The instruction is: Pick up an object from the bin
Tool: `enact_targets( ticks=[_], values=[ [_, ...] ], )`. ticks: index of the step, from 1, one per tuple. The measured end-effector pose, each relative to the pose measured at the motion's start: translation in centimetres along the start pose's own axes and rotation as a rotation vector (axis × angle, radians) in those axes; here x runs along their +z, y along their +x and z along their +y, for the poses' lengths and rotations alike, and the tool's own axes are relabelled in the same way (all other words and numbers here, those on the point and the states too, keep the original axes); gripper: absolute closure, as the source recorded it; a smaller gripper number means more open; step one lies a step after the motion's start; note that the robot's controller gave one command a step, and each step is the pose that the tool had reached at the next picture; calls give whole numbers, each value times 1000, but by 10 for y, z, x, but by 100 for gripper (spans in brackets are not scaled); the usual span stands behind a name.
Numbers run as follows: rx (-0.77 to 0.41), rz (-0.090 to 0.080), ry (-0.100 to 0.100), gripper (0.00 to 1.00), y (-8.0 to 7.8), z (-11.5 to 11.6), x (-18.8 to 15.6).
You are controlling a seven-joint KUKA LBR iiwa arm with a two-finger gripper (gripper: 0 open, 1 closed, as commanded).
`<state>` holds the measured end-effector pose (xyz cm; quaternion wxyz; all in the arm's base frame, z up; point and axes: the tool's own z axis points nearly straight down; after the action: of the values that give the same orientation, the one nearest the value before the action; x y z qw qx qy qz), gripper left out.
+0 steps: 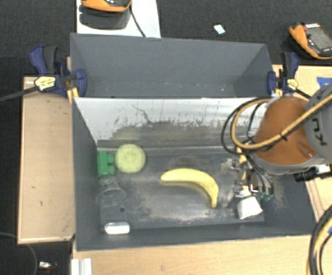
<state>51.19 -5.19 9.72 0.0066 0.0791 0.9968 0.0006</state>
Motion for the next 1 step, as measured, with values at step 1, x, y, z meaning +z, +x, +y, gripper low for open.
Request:
enact_targets(
  ticks=[1],
  values=[
    [-63,4,1,0,-2,0,5]
  ],
)
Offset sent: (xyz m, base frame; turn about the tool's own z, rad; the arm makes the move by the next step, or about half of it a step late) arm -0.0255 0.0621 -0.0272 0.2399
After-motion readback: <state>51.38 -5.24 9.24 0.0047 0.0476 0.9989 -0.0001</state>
